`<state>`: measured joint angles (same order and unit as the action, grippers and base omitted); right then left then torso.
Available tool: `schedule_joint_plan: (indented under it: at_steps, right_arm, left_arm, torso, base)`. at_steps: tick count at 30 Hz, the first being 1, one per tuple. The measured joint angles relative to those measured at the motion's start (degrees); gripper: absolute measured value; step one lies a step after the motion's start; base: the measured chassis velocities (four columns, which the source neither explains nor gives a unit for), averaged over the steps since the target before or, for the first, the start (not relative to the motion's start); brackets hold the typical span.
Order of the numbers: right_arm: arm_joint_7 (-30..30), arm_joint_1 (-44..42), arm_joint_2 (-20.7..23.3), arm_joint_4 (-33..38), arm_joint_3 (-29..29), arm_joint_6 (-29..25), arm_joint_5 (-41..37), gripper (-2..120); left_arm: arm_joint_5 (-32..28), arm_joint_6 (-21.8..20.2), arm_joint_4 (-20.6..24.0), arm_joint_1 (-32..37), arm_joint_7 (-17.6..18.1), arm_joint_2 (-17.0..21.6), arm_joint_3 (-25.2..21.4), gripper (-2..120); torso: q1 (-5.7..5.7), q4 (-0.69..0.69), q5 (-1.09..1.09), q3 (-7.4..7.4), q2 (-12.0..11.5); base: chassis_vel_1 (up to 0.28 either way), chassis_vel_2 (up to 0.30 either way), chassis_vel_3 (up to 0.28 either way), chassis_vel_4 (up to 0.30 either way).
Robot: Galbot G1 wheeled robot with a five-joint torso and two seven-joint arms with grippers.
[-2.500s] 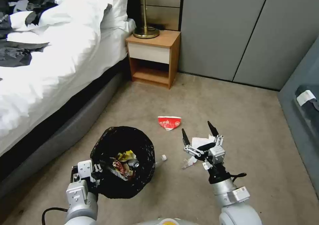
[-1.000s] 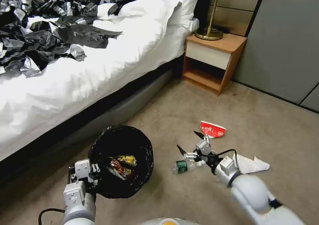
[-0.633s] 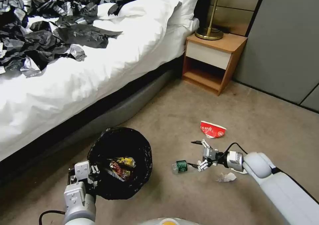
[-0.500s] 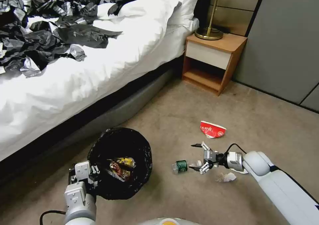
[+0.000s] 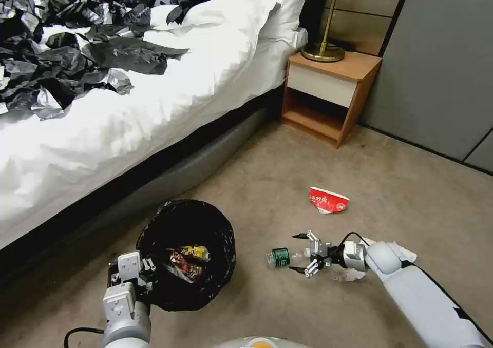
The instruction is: Pick up the trash bin, then pick up the garbage from the floor and place it into the trash bin.
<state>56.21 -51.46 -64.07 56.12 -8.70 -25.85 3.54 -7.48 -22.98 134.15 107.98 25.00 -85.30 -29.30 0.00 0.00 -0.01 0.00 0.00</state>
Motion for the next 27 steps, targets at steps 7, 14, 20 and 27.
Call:
schedule_joint_plan:
  at_steps: [7,14,20,27]
  right_arm:
    - [-0.1,2.8,-2.6,-5.9,-0.6,-1.2,1.2,100]
    - [-0.4,6.4,-6.3,-13.7,-1.4,-2.6,3.3,96]
    - [-0.6,9.6,-9.3,-21.4,-2.5,-4.7,4.9,71]
    - [-0.8,10.6,-10.6,-24.8,-2.8,-4.9,4.6,46]
  left_arm:
    - [0.6,0.8,0.1,0.5,-0.1,-0.4,0.0,1]
    - [1.6,1.6,-0.1,1.1,-0.2,-1.2,0.4,1]
    - [1.7,1.6,0.2,1.3,-0.3,-1.2,0.0,1]
    - [1.8,1.7,0.2,1.4,-0.3,-1.4,0.1,1]
  torso:
    - [0.00,0.00,0.00,0.00,0.0]
    - [0.00,0.00,0.01,0.00,0.0]
    - [0.00,0.00,0.01,0.00,0.0]
    - [0.00,0.00,0.00,0.00,0.0]
  base:
    - [0.000,0.000,0.000,0.000]
    - [0.000,0.000,0.000,0.000]
    - [0.000,0.000,0.000,0.000]
    - [0.000,0.000,0.000,0.000]
